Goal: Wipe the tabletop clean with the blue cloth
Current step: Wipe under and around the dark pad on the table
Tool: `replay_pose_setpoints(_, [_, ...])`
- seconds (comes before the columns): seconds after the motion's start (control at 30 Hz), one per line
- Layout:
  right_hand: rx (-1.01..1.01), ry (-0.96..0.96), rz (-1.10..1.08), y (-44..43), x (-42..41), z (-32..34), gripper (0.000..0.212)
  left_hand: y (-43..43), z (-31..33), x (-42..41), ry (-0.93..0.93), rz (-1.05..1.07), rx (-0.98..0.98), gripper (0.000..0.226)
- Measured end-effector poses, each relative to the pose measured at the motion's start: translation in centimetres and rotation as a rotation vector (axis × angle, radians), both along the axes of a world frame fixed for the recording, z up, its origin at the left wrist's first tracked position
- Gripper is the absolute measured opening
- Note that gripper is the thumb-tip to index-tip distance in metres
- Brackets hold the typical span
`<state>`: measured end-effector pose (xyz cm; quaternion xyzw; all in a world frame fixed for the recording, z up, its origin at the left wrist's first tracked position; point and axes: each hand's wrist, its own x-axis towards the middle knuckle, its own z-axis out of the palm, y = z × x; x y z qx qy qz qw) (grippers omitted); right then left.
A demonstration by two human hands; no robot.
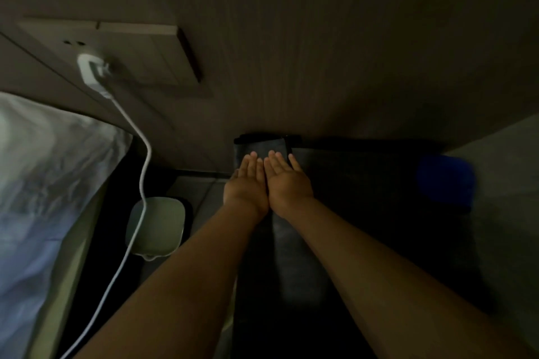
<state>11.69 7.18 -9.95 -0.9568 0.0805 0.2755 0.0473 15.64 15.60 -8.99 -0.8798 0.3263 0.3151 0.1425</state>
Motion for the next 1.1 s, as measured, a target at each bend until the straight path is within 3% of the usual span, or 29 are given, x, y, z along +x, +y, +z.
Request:
replay_pose_setpoints(0.33, [-0.022, 0.068, 0.006, 0.3, 0.8, 0.8, 0.065, 0.9, -0.3, 1.0, 0.107, 0.059, -0.112, 0.076])
replay_pose_setpoints(0.53, [-0.018, 0.136, 0.024, 0.2, 0.4, 1.7, 0.061, 1.6, 0.1, 0.9, 0.164, 0.104, -0.206, 0.067])
replay_pose_setpoints(0.67, [-0.024, 0.149, 0.039, 1.2, -2.2, 1.2, 0.066, 2.7, -0.1, -1.7, 0.151, 0.099, -0.196, 0.071])
replay_pose_setpoints(0.87, [-0.201, 0.185, 0.116, 2.3, -4.8, 0.7, 0.080, 2.3, -0.1, -4.6, 0.189, 0.168, -0.194, 0.070])
replay_pose_setpoints(1.1, [-0.170, 0.185, 0.087, -1.9, -7.5, 1.2, 0.073, -1.6, 0.0, -7.5, 0.214, 0.164, -0.196, 0.074])
